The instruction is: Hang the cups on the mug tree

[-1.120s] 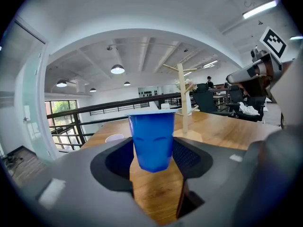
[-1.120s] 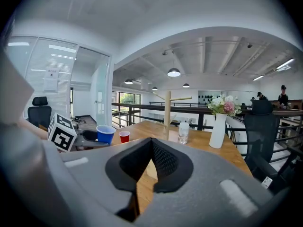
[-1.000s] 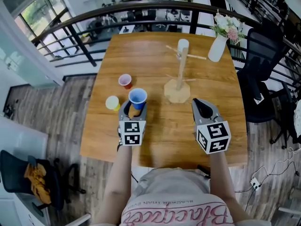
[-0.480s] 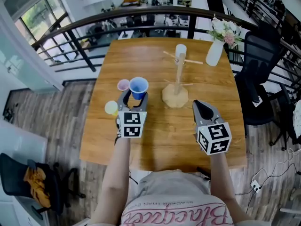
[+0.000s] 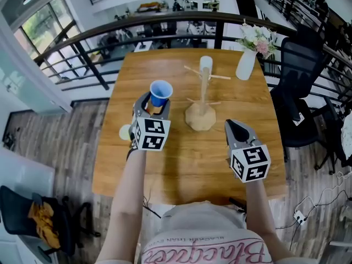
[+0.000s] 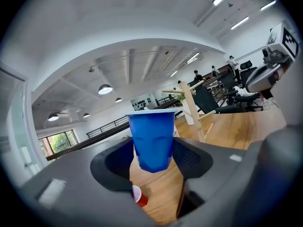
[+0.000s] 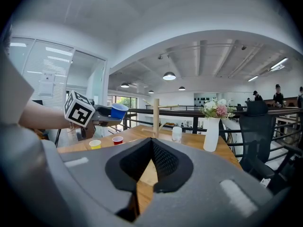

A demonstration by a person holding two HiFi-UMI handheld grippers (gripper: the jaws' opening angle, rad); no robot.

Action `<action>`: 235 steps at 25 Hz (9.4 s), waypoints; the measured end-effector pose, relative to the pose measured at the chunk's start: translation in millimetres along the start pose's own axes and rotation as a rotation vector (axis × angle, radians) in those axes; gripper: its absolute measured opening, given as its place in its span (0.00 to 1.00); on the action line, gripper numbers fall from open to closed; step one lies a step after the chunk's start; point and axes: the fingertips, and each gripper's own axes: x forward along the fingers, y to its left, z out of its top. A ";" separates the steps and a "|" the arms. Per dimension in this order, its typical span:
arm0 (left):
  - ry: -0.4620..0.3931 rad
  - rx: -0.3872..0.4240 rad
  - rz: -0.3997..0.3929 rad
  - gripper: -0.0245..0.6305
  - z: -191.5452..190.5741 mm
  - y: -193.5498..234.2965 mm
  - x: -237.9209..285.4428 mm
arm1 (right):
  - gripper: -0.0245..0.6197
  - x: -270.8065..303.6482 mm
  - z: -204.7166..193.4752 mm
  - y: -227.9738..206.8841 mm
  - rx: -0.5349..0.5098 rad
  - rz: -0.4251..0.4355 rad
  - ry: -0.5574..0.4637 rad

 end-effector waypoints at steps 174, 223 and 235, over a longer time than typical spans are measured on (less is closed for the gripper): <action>0.182 -0.399 0.230 0.49 -165.6 60.6 -64.2 | 0.04 29.4 -38.3 55.0 0.152 0.107 0.106; 0.412 0.707 -0.081 0.48 -91.6 -65.2 100.0 | 0.04 44.8 -51.8 -42.5 0.328 0.048 0.062; 0.317 1.021 -0.145 0.49 -68.9 -102.0 104.3 | 0.04 43.8 -54.1 -39.9 0.329 0.045 0.067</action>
